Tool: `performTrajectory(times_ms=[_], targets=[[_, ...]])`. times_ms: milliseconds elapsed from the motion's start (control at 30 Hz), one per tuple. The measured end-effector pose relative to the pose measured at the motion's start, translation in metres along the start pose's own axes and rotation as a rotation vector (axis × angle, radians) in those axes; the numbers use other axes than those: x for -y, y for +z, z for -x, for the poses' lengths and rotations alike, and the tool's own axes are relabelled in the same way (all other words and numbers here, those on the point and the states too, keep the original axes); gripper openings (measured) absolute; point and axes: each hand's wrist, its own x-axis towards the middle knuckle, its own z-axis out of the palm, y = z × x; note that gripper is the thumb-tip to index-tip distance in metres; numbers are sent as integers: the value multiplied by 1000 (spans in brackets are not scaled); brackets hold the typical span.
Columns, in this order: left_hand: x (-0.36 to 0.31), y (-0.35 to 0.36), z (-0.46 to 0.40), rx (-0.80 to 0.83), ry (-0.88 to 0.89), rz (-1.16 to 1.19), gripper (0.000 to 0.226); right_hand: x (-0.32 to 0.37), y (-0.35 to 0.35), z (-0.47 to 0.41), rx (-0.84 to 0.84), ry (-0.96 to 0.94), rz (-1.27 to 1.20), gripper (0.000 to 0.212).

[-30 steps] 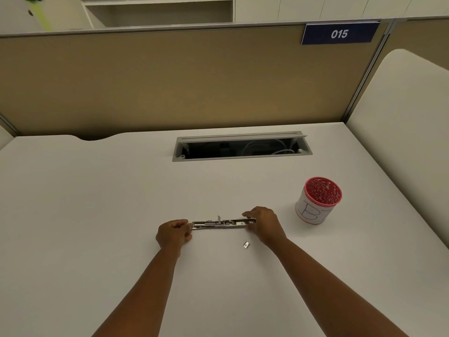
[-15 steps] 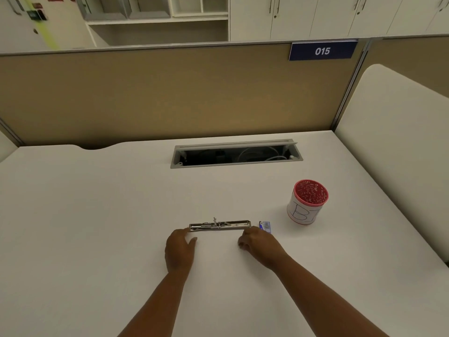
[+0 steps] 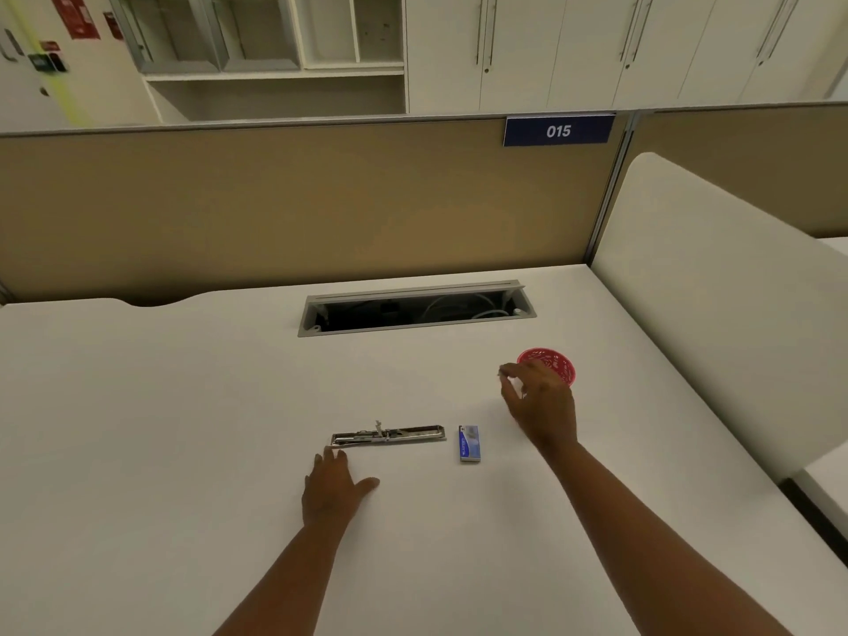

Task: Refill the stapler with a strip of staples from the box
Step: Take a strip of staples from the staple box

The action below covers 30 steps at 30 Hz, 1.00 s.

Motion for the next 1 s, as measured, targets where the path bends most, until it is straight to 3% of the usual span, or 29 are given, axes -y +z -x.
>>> performTrajectory(times_ms=[167, 433, 700, 833, 900, 1000], targets=[[-7, -3, -3, 36, -25, -81, 73, -31, -13, -15, 7, 292, 140, 26], [-12, -16, -8, 28, -105, -47, 56, -44, -17, -18, 64, 385, 147, 19], [-14, -18, -6, 7, -112, -45, 52, -38, -12, -10, -17, 364, 132, 19], [-13, -17, -6, -16, -88, -70, 51, -16, -6, 1, -180, 86, 78, 14], [-10, -16, -6, -28, -67, -87, 49, -3, 5, 11, -166, -3, 12, 9], [-6, -17, -9, -35, -33, -90, 44, 5, 27, 28, -27, 163, -121, 7]])
